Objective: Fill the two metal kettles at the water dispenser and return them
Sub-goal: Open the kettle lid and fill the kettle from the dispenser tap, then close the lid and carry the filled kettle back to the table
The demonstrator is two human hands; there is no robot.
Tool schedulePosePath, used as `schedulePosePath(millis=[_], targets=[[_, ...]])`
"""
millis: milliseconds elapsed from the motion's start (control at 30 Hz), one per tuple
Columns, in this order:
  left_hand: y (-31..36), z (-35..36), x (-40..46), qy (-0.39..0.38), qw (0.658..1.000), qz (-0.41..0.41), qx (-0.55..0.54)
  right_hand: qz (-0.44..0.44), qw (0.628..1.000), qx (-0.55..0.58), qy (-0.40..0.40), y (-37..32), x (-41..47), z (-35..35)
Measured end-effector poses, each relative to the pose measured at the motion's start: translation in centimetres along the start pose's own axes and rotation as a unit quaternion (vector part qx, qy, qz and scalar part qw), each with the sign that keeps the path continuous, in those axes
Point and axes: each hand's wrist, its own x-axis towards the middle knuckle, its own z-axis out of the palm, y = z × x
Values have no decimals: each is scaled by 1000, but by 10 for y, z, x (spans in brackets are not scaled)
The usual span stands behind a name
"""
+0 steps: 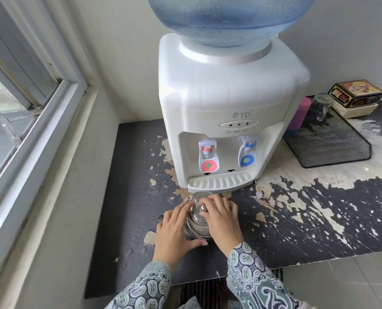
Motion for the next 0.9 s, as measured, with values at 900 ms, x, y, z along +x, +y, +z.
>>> schedulePosePath(millis=[900], targets=[[22, -35, 18, -139, 981, -3, 135, 10, 983, 104, -151, 13, -5, -33]])
